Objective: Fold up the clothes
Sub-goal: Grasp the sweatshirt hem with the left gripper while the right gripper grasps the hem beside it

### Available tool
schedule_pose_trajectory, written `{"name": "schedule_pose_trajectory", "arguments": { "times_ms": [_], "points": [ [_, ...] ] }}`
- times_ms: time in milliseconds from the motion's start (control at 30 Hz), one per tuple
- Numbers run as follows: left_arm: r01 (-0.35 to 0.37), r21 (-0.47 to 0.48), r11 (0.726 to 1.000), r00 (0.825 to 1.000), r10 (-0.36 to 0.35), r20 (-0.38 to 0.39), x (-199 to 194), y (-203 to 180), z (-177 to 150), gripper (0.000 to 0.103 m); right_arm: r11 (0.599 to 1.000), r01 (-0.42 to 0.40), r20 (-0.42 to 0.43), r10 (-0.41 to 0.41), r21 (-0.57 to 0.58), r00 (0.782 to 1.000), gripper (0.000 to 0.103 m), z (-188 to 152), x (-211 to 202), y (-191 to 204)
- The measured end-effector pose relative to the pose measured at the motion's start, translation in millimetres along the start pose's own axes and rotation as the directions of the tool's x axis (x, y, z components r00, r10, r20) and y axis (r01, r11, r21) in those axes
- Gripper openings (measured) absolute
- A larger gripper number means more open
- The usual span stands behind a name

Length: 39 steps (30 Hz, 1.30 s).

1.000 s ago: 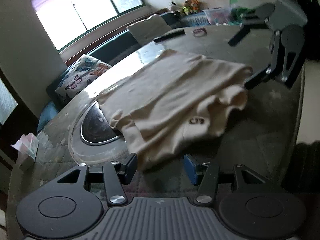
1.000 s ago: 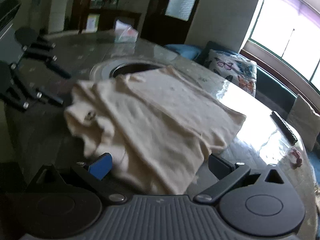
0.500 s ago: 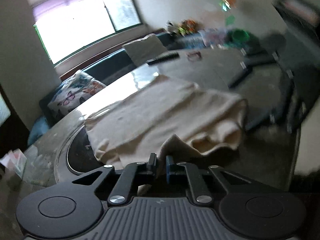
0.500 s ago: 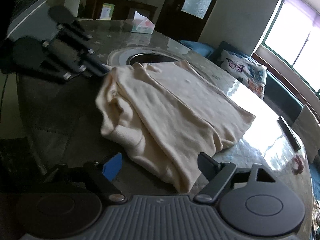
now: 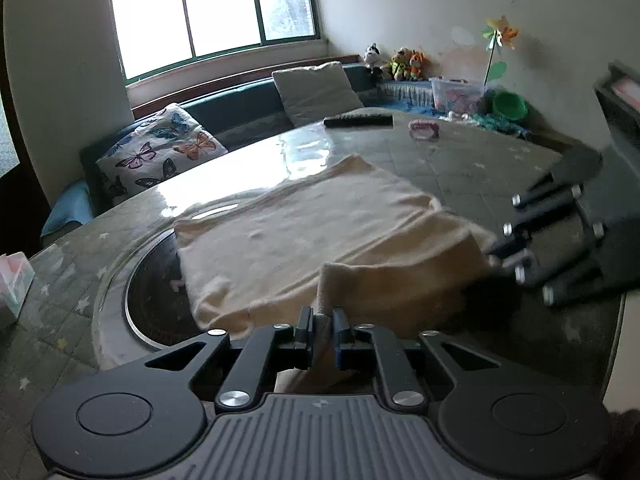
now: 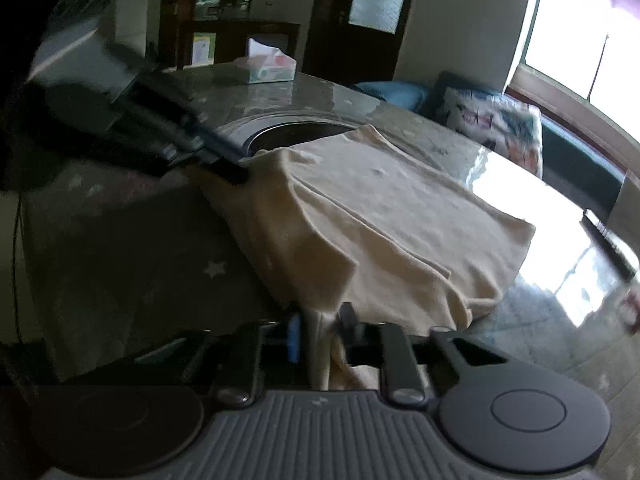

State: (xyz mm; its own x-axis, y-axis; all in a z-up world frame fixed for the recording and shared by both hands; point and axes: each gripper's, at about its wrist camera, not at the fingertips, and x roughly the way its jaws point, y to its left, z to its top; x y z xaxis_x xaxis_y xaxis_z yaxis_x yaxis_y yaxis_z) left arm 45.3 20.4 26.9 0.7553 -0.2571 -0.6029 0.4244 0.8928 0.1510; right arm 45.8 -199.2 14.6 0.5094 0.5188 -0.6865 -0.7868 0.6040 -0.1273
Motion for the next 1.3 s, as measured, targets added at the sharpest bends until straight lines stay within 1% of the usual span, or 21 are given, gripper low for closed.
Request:
{"name": "schedule_pose_trajectory", "arguments": {
  "times_ms": [67, 133, 200, 367, 400, 433, 467, 500, 533, 633, 733, 867, 967, 1033, 1167, 1300],
  "points": [
    [-0.016, 0.030, 0.999, 1.000, 0.016, -0.005, -5.9, -2.9, -8.3, 0.018, 0.999, -0.014, 0.005, 0.014, 0.036, 1.000, 0.011, 4.2, -1.4, -5.9],
    [-0.046, 0.069, 0.997, 0.999, 0.047, -0.015, -10.7, -6.7, -16.5, 0.030, 0.997, -0.026, 0.013, 0.025, 0.068, 1.000, 0.010, 8.3, -2.8, -10.9],
    [-0.069, 0.107, 0.992, 0.997, 0.071, -0.018, -13.6, -9.6, -24.7, 0.035, 0.996, -0.029, 0.022, 0.027, 0.082, 0.999, 0.010, 11.8, -4.1, -14.0],
    [-0.110, 0.182, 0.977, 0.993, 0.116, -0.026, -7.6, -13.3, -36.8, 0.036, 0.995, -0.024, 0.040, 0.020, 0.095, 0.999, 0.009, 17.6, -5.4, -19.1],
    [-0.109, 0.192, 0.975, 0.993, 0.117, -0.029, -4.6, -13.2, -37.5, 0.035, 0.995, -0.021, 0.041, 0.017, 0.095, 0.999, 0.009, 17.9, -5.2, -19.0],
    [-0.108, 0.198, 0.974, 0.993, 0.116, -0.029, -2.7, -13.3, -37.4, 0.022, 0.995, -0.019, 0.042, 0.015, 0.096, 0.999, 0.009, 17.7, -4.8, -18.3],
    [-0.108, 0.201, 0.974, 0.993, 0.116, -0.027, -1.4, -13.6, -37.1, 0.016, 0.995, -0.017, 0.043, 0.013, 0.097, 0.999, 0.009, 17.6, -4.5, -17.6],
    [-0.104, 0.203, 0.974, 0.994, 0.110, -0.021, -2.1, -14.2, -36.1, 0.011, 0.995, -0.014, 0.047, 0.010, 0.098, 0.999, 0.008, 17.2, -4.9, -16.6],
    [-0.102, 0.199, 0.975, 0.994, 0.107, -0.011, -5.5, -14.7, -34.4, 0.009, 0.995, -0.010, 0.054, 0.005, 0.100, 0.999, 0.008, 16.7, -6.4, -15.3],
    [-0.105, 0.181, 0.978, 0.994, 0.103, 0.022, -17.8, -15.7, -28.8, 0.007, 0.994, 0.003, 0.082, -0.011, 0.105, 0.997, 0.008, 15.2, -13.5, -12.3],
    [-0.100, 0.175, 0.979, 0.994, 0.093, 0.048, -38.7, -21.1, -24.4, 0.007, 0.994, 0.011, 0.113, -0.023, 0.110, 0.993, 0.008, 14.0, -25.7, -11.6],
    [-0.090, 0.164, 0.982, 0.994, 0.078, 0.076, -68.1, -29.3, -19.6, 0.007, 0.995, 0.011, 0.155, -0.026, 0.099, 0.987, 0.008, 9.6, -53.6, -6.1],
    [-0.084, 0.149, 0.985, 0.993, 0.071, 0.089, -96.6, -38.9, -20.9, 0.007, 0.997, -0.003, 0.177, -0.012, 0.083, 0.984, 0.008, 2.8, -80.1, 5.0],
    [-0.084, 0.134, 0.987, 0.993, 0.071, 0.097, -105.6, -41.4, -18.9, 0.007, 0.997, -0.015, 0.190, 0.001, 0.072, 0.982, 0.008, -2.0, -98.6, 13.7],
    [-0.082, 0.100, 0.992, 0.991, 0.070, 0.113, -119.8, -44.8, -13.8, 0.007, 0.998, -0.029, 0.201, 0.018, 0.054, 0.979, 0.008, -6.3, -127.6, 28.7],
    [-0.082, 0.069, 0.994, 0.989, 0.073, 0.128, -129.2, -45.7, -7.8, 0.007, 0.999, -0.021, 0.192, 0.015, 0.028, 0.981, 0.008, 4.5, -127.9, 26.4]
  ]
}}
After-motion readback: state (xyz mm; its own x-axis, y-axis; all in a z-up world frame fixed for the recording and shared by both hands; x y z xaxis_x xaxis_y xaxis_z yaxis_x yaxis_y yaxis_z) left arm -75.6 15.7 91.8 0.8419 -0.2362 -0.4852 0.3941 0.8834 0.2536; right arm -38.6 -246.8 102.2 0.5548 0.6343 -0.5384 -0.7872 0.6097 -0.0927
